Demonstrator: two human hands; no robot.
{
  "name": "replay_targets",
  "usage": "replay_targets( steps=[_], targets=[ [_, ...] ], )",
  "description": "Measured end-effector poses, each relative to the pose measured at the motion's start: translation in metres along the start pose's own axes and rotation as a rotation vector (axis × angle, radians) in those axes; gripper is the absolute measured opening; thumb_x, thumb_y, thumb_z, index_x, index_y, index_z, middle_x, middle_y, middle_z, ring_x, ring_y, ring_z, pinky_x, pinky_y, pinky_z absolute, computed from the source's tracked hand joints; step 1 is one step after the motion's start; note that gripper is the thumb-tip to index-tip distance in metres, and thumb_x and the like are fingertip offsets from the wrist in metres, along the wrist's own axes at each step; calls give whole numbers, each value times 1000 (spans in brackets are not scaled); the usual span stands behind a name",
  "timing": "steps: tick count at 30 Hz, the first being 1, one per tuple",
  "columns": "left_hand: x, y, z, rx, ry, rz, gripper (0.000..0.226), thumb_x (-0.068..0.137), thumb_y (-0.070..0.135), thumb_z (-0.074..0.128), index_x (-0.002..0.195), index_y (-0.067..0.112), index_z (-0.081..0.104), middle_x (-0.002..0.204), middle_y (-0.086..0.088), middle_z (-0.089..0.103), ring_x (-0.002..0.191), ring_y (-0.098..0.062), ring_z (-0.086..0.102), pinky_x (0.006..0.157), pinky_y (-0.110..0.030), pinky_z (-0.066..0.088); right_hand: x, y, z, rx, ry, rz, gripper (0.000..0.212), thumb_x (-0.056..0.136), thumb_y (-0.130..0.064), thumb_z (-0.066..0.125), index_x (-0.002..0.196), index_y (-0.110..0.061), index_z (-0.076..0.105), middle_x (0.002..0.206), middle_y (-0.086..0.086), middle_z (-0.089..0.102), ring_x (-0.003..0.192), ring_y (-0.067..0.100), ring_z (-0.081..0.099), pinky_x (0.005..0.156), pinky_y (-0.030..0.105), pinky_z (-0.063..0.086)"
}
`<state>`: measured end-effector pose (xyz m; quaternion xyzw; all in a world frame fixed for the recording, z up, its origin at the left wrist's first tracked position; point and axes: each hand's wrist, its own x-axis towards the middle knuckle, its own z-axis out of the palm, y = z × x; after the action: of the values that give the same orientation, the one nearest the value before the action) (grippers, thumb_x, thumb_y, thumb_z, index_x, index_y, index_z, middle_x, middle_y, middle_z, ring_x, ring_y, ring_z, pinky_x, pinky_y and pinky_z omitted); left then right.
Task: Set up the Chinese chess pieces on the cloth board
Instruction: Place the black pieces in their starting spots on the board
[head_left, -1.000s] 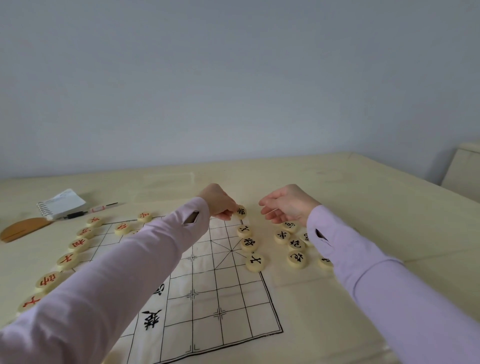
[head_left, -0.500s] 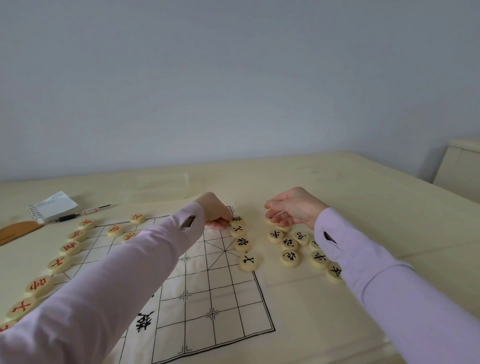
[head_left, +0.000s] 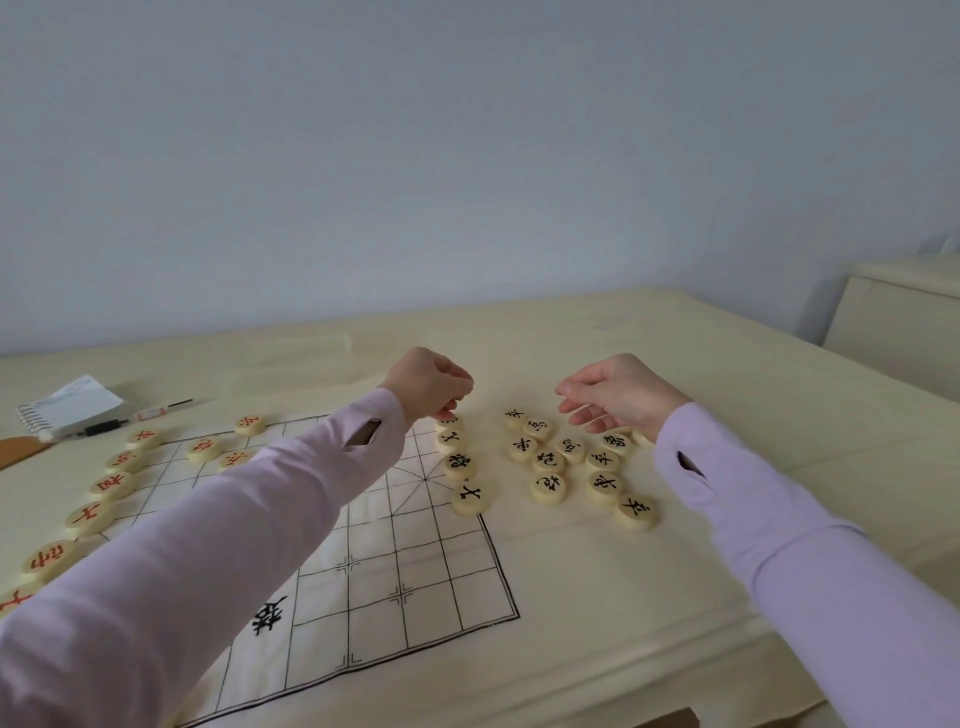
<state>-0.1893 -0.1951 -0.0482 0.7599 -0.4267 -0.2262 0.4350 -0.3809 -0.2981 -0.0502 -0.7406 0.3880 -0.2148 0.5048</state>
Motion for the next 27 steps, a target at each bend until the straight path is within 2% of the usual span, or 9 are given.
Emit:
replay_targets(
  steps=[4, 9, 11, 14, 16, 19, 24, 27],
  targets=[
    [-10, 9, 12, -13, -82, 42, 9, 88, 4, 58, 92, 4, 67, 70, -4, 57, 58, -13, 52, 51, -17, 54, -7, 10, -19, -117, 78, -4, 15, 88, -7, 62, 102, 0, 65, 78, 9, 62, 60, 14, 57, 50, 19, 46],
    [-19, 15, 20, -13, -128, 79, 11, 88, 6, 58, 82, 10, 65, 71, -4, 59, 59, -12, 53, 50, -14, 52, -15, 23, -39, -282, 135, -6, 18, 81, -8, 70, 99, -4, 67, 73, 11, 63, 62, 18, 56, 56, 24, 49],
    [-21, 16, 22, -15, -137, 84, 10, 88, 5, 57, 83, 9, 66, 71, -3, 59, 59, -12, 53, 50, -14, 52, -17, 28, -44, -359, 165, -6, 19, 80, -13, 71, 98, -8, 67, 74, 10, 64, 67, 20, 59, 69, 31, 56],
    [-23, 14, 23, 8, -141, 85, 11, 89, 5, 56, 87, 8, 66, 71, -3, 60, 58, -12, 54, 53, -16, 53, -20, 34, -48, -465, 227, -22, 23, 80, -14, 69, 103, -11, 69, 85, 4, 66, 81, 24, 66, 88, 37, 54],
    [-25, 13, 24, 19, -149, 75, 12, 89, 6, 56, 84, 11, 66, 71, -3, 61, 58, -13, 55, 57, -19, 53, -23, 34, -47, -517, 204, -77, 26, 81, -12, 68, 107, -12, 68, 87, 0, 64, 86, 22, 65, 87, 33, 52],
    [-28, 11, 24, 13, -156, 63, 11, 89, 6, 56, 85, 10, 66, 72, -4, 61, 58, -13, 54, 48, -13, 50, -27, 31, -44, -541, 108, -170, 28, 81, -7, 68, 108, -13, 68, 97, 2, 68, 82, 14, 60, 77, 22, 44],
    [-29, 6, 24, 27, -154, 54, 12, 90, 6, 55, 89, 8, 67, 72, -4, 61, 58, -14, 54, 53, -17, 54, -25, 30, -42, -668, -17, -194, 30, 82, -9, 67, 110, -19, 68, 108, 3, 69, 86, 8, 57, 80, 18, 39],
    [-31, 1, 26, 31, -160, 41, 11, 89, 6, 55, 88, 8, 66, 71, -4, 61, 59, -14, 55, 55, -18, 54, -25, 31, -39, -751, -52, -182, 34, 89, -4, 54, 118, -19, 64, 118, 1, 65, 91, 6, 53, 83, 16, 35]
  ],
)
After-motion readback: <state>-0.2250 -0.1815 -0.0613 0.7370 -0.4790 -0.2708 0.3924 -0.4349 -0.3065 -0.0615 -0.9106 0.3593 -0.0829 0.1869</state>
